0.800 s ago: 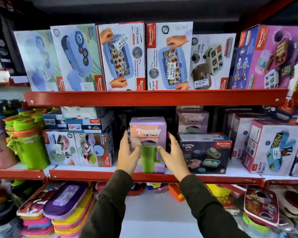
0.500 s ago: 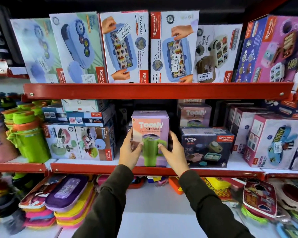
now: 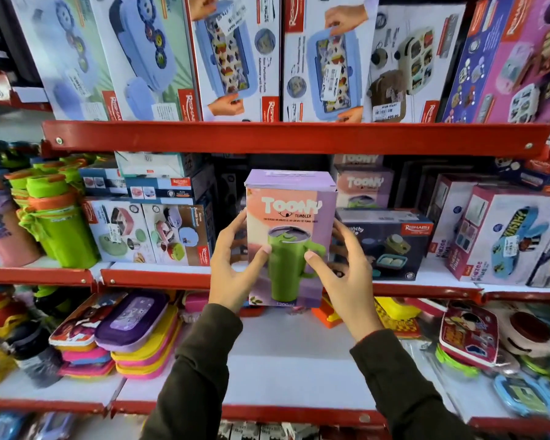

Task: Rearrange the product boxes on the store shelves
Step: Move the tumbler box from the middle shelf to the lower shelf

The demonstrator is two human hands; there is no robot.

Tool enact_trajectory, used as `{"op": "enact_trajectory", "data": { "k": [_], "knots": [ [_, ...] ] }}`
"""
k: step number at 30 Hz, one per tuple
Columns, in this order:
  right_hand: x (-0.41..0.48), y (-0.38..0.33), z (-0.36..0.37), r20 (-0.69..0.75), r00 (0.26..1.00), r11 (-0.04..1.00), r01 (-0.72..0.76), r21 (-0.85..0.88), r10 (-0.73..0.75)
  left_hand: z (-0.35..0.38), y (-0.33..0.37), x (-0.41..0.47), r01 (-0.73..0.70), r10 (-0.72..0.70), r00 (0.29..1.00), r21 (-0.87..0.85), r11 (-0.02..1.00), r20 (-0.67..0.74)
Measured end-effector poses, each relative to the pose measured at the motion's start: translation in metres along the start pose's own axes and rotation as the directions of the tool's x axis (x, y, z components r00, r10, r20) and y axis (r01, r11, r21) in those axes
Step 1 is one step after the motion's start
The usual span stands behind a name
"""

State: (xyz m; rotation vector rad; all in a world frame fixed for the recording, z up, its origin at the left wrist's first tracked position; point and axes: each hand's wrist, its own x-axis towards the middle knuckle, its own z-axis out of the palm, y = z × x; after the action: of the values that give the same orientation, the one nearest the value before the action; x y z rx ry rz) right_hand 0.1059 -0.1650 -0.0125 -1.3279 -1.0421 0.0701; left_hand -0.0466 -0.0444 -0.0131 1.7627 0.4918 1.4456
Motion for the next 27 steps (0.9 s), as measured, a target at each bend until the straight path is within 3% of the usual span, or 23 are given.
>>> {"op": "enact_trajectory", "data": {
  "k": [6, 13, 22, 27],
  "knots": [
    [-0.061, 0.028, -0.010, -0.108, 0.994, 1.000, 0.011, -0.025, -0.014, 0.002, -0.018, -0.059, 0.027, -0.027, 1.000, 0.001, 1.000, 0.001],
    [-0.110, 0.094, -0.030, -0.017, 0.989, 0.968, -0.147, -0.202, 0.146, 0.015, -0.078, -0.121, 0.174, -0.185, 0.979, 0.127, 0.977, 0.087],
    [-0.132, 0.184, -0.028, 0.049, 0.873, 0.825, -0.439, -0.355, 0.485, 0.055, -0.152, -0.163, 0.562, -0.575, 0.808, 0.128, 0.817, 0.127],
    [-0.135, 0.206, -0.015, 0.003, 0.818, 0.774, -0.544, -0.325, 0.575, 0.074, -0.178, -0.171, 0.636, -0.647, 0.756, 0.128, 0.761, 0.094]
  ]
}}
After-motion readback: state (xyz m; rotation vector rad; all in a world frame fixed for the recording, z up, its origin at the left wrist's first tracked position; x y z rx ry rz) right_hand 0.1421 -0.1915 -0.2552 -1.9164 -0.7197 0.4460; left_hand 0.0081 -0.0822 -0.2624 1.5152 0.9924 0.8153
